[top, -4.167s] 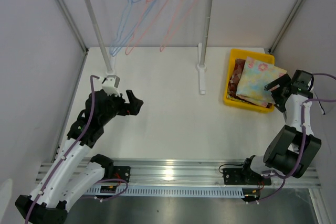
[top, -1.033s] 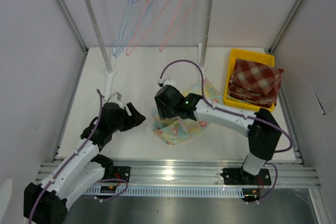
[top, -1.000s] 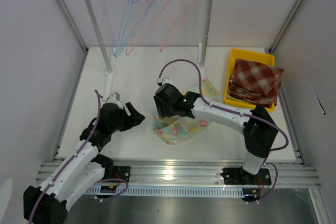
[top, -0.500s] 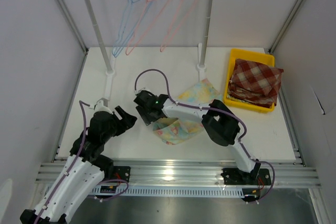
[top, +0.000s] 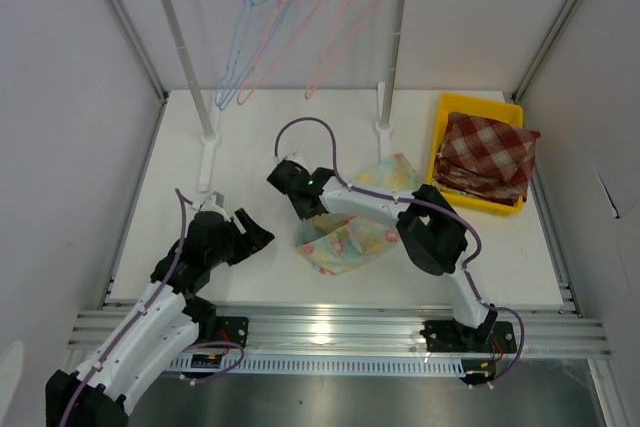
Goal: Place the skirt on the hanger
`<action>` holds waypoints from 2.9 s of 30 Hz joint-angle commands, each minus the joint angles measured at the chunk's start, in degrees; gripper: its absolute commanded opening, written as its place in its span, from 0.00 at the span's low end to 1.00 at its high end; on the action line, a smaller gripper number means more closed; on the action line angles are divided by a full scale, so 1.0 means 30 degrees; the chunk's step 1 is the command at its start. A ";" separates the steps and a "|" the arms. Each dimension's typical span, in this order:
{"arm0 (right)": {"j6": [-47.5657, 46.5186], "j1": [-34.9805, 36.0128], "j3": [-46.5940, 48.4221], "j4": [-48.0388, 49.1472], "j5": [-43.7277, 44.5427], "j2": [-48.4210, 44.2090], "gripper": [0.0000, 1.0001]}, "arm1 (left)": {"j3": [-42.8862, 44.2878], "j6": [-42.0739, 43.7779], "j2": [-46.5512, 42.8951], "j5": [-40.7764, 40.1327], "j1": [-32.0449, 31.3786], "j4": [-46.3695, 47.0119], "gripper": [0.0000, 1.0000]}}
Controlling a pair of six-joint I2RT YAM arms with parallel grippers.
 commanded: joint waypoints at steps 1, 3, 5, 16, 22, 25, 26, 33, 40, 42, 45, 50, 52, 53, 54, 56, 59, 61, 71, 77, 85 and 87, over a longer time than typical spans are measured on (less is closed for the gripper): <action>0.0935 -0.0048 -0.0076 -0.0605 0.1637 -0.3544 0.00 | -0.0144 0.0033 0.1012 0.1627 -0.0362 0.2622 0.75; 0.1230 -0.0048 -0.0311 -0.0926 0.2045 -0.5009 0.00 | -0.0086 0.0151 0.1684 0.1919 -0.0655 0.3413 0.78; 0.1669 -0.0019 -0.0575 -0.1219 0.2194 -0.6237 0.00 | 0.0061 0.0210 0.2097 0.2155 -0.0861 0.3941 0.81; 0.4538 0.0214 -0.4352 -0.2656 0.3746 -1.2275 0.00 | 0.1701 0.0152 0.5759 0.1308 -0.3029 0.6284 0.86; 0.7673 0.0801 -0.8656 -0.3418 0.4538 -1.6927 0.00 | 0.1702 0.0355 0.7165 0.1159 -0.3117 0.6755 0.81; 0.8817 0.0772 -1.0621 -0.3652 0.4626 -1.8805 0.00 | 0.1673 0.0474 0.7810 0.1131 -0.3409 0.7105 0.80; 0.9051 0.0772 -1.1176 -0.3769 0.4713 -1.9132 0.00 | 0.1701 0.0445 0.8131 0.1159 -0.3614 0.7281 0.79; 1.0429 0.0976 -1.2791 -0.4531 0.4832 -2.1038 0.00 | 0.2551 0.0474 0.9625 0.0867 -0.4728 0.7459 0.76; 1.1571 0.1035 -1.4342 -0.5322 0.4862 -2.2064 0.00 | 0.3107 0.0591 1.0214 0.0663 -0.5226 0.7225 0.67; 1.1835 0.1152 -1.4754 -0.5352 0.4802 -2.2269 0.00 | 0.3108 0.0591 1.0098 0.0458 -0.5314 0.7079 0.60; 1.2392 0.1386 -1.5312 -0.5498 0.4802 -2.2532 0.00 | 0.3341 0.1116 0.9454 -0.0156 -0.5374 0.6407 0.63; 1.2774 0.1592 -1.5430 -0.5762 0.5035 -2.2738 0.00 | 0.4686 0.2055 0.9684 -0.1067 -0.5373 0.4912 0.64; 1.2774 0.1621 -1.5342 -0.5937 0.5124 -2.2855 0.00 | 0.4807 0.2172 0.9891 -0.1067 -0.5373 0.4706 0.64; 1.2803 0.1621 -1.5313 -0.5996 0.5183 -2.2914 0.00 | 0.4865 0.2173 0.9979 -0.1067 -0.5373 0.4618 0.63; 1.2803 0.1621 -1.5254 -0.6055 0.5270 -2.2944 0.00 | 0.4866 0.2202 1.0038 -0.1067 -0.5373 0.4646 0.63; 1.2832 0.1650 -1.5254 -0.6201 0.5329 -2.3148 0.00 | 0.4895 0.2202 0.9980 -0.1038 -0.5373 0.4617 0.63; 1.2920 0.1650 -1.5254 -0.6435 0.5388 -2.3383 0.00 | 0.5129 0.2465 0.9921 -0.1067 -0.5373 0.4296 0.61; 1.2950 0.1621 -1.5312 -0.6495 0.5446 -2.3500 0.00 | 0.5217 0.2583 1.0009 -0.0951 -0.5373 0.4032 0.60; 1.3009 0.1650 -1.5254 -0.6612 0.5563 -2.3618 0.00 | 0.5187 0.3315 0.9424 0.1014 -0.7626 0.3564 0.57; 1.3038 0.1650 -1.5078 -0.6670 0.5564 -2.3588 0.00 | 0.4721 0.2701 0.9132 0.0194 -0.9356 0.2538 0.58; 1.3505 0.1767 -1.5224 -0.7051 0.5594 -2.3793 0.00 | 0.4017 0.1735 0.8661 -0.0567 -1.1579 0.1835 0.59; 1.3681 0.1855 -1.5312 -0.7051 0.5622 -2.3910 0.00 | 0.3638 0.1384 0.8749 -0.0890 -1.2080 0.1834 0.59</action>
